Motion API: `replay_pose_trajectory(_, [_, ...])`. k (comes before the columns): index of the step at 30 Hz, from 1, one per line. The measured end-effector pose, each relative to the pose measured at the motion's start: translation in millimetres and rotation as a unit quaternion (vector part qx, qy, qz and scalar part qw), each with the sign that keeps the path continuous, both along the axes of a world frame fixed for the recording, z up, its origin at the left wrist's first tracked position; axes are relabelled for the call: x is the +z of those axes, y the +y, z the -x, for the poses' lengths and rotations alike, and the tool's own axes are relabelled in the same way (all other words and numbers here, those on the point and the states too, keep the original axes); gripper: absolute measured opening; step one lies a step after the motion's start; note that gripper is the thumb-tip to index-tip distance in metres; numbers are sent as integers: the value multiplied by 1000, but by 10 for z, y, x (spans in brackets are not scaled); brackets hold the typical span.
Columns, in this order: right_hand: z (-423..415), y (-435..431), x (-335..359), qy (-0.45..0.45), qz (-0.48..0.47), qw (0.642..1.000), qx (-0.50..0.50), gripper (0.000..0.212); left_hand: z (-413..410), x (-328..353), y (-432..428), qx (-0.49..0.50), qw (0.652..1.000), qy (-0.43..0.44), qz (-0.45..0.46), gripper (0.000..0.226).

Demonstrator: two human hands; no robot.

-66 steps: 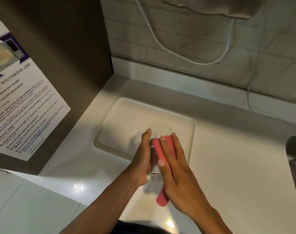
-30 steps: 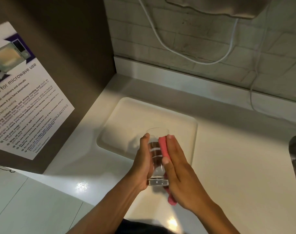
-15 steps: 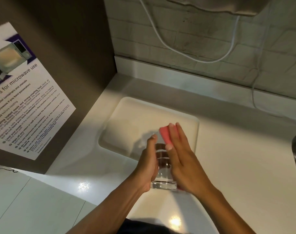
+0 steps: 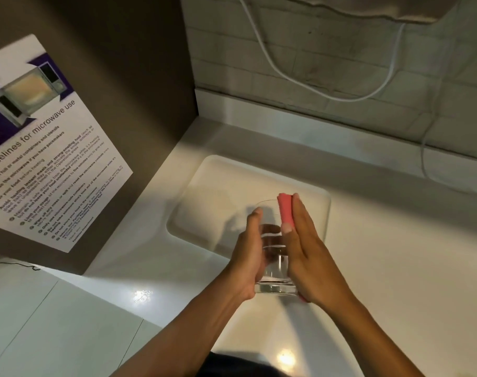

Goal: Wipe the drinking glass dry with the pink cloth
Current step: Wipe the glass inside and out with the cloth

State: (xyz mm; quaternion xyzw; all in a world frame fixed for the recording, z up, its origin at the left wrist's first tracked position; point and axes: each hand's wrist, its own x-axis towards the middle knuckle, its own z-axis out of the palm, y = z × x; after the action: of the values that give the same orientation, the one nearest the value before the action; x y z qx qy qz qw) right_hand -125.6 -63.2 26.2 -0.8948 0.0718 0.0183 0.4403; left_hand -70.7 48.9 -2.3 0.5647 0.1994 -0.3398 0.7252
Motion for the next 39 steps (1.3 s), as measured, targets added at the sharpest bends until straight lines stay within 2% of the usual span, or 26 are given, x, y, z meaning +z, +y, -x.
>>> replay_pose_trajectory(2, [87, 44, -43, 8, -17, 1000, 10, 59, -48, 9, 17, 14, 1000, 6, -3, 75])
replay_pose_trajectory(6, [265, 145, -123, 14, 15, 998, 56, 60, -75, 13, 77, 32, 999, 14, -10, 68])
replay_pose_trajectory(11, [127, 55, -33, 40, -63, 997, -14, 57, 61, 5, 33, 10, 999, 15, -28, 74])
replay_pose_trajectory(13, [177, 89, -39, 39, -72, 997, -7, 55, 28, 16, 40, 28, 999, 19, -20, 73])
replay_pose_trajectory(15, [308, 157, -71, 32, -43, 998, 26, 57, -48, 22, 72, 59, 998, 30, -7, 71])
replay_pose_trajectory(18, [388, 181, -64, 20, 5, 997, 73, 60, -61, 11, 94, 47, 999, 20, -16, 72])
replay_pose_trajectory(21, [222, 111, -27, 19, 2, 999, 40, 62, 55, -9, 40, 11, 1000, 14, -4, 69])
replay_pose_trajectory(23, [99, 56, -14, 36, -58, 997, -19, 59, 113, 7, -7, 0, 1000, 16, -9, 77])
replay_pose_trajectory(25, [80, 61, -5, 47, -95, 994, -34, 54, 97, 32, -11, 4, 1000, 16, -15, 88])
replay_pose_trajectory(27, [212, 131, -38, 53, -78, 996, -9, 53, 20, 44, 31, 22, 1000, 15, -12, 90])
replay_pose_trajectory(31, [428, 193, -84, 34, -5, 998, 53, 69, -52, 34, 88, 28, 999, 22, -14, 76])
replay_pose_trajectory(34, [288, 136, -30, 31, -45, 998, 4, 53, 26, 34, 40, 4, 1000, 10, -10, 68])
replay_pose_trajectory(37, [232, 110, 5, 58, -116, 990, -59, 46, 45, 85, -8, 7, 1000, 16, -19, 75])
replay_pose_trajectory(39, [319, 165, 11, 68, -87, 993, -44, 48, -17, 119, 15, 42, 998, 35, 5, 81])
